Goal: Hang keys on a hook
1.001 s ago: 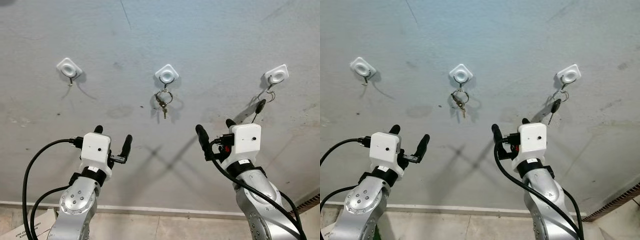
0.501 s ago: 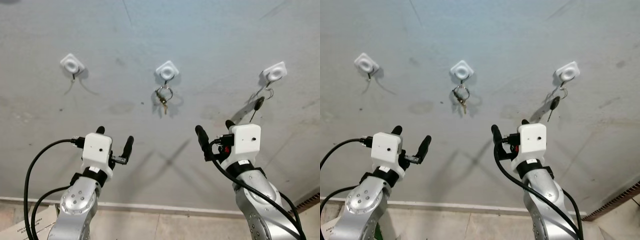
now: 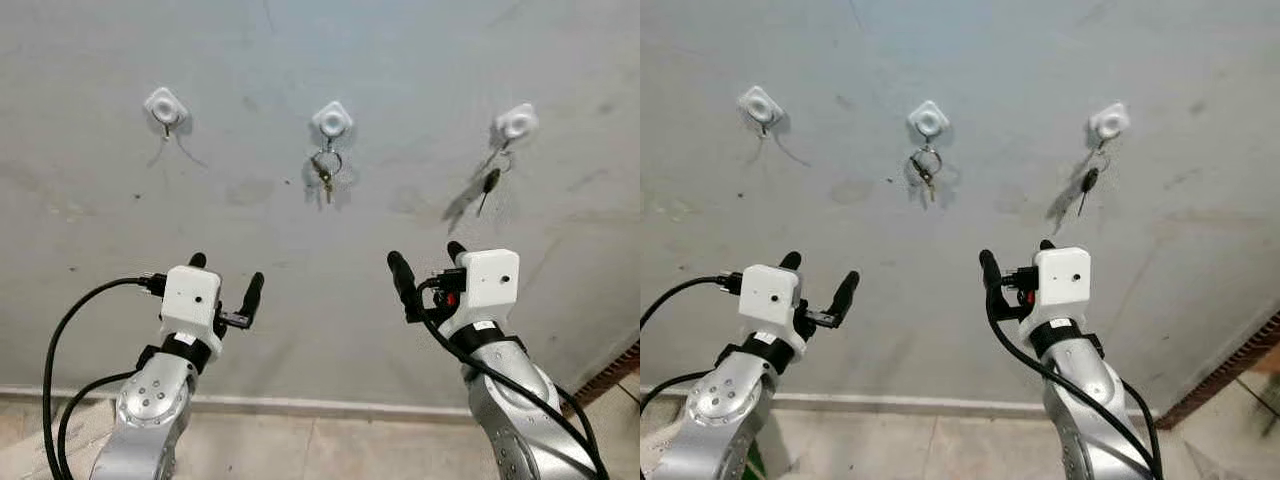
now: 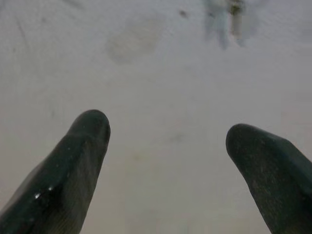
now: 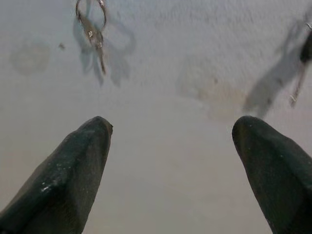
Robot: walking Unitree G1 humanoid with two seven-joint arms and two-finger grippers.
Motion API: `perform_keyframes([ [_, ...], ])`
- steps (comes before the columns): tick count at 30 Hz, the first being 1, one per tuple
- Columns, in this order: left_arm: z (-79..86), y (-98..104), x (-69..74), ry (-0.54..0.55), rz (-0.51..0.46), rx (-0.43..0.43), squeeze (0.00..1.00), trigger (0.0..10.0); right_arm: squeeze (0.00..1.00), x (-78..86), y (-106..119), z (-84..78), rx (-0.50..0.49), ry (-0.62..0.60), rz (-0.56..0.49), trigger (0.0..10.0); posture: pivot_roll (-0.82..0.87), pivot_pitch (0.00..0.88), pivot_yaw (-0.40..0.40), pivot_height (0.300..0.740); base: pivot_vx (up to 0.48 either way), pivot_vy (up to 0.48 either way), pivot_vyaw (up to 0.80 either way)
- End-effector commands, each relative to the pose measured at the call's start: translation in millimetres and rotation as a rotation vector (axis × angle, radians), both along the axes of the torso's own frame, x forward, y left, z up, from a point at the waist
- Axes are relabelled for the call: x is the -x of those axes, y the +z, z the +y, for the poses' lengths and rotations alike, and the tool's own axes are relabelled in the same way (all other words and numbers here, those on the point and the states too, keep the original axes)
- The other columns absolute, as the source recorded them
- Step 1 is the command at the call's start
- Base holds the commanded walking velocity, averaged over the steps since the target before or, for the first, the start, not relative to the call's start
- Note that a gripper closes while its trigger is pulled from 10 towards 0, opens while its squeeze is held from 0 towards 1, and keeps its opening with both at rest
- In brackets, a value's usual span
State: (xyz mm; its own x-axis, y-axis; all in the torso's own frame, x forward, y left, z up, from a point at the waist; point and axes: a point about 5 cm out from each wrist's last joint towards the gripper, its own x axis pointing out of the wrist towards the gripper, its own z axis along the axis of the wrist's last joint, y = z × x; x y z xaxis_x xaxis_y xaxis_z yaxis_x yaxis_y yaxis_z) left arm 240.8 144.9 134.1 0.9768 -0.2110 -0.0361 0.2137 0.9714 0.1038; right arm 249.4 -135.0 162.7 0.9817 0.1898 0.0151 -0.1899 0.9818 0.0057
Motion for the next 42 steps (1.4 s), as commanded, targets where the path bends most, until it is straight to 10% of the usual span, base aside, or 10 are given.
perform_keyframes([
  [1,2.1,1,-2.5,0.002,-0.001,-0.017,0.00,10.0,0.00,-1.3,2,-0.1,-0.009,-0.008,-0.005,10.0,0.00,0.000,0.012,0.740,-0.289,0.000,0.00],
  [42,1.0,0,-8.8,-0.013,-0.005,-0.029,0.00,10.0,0.00,-14.3,8,-1.4,-0.013,-0.012,-0.036,10.0,0.00,0.000,0.014,0.740,-0.288,0.000,0.00],
])
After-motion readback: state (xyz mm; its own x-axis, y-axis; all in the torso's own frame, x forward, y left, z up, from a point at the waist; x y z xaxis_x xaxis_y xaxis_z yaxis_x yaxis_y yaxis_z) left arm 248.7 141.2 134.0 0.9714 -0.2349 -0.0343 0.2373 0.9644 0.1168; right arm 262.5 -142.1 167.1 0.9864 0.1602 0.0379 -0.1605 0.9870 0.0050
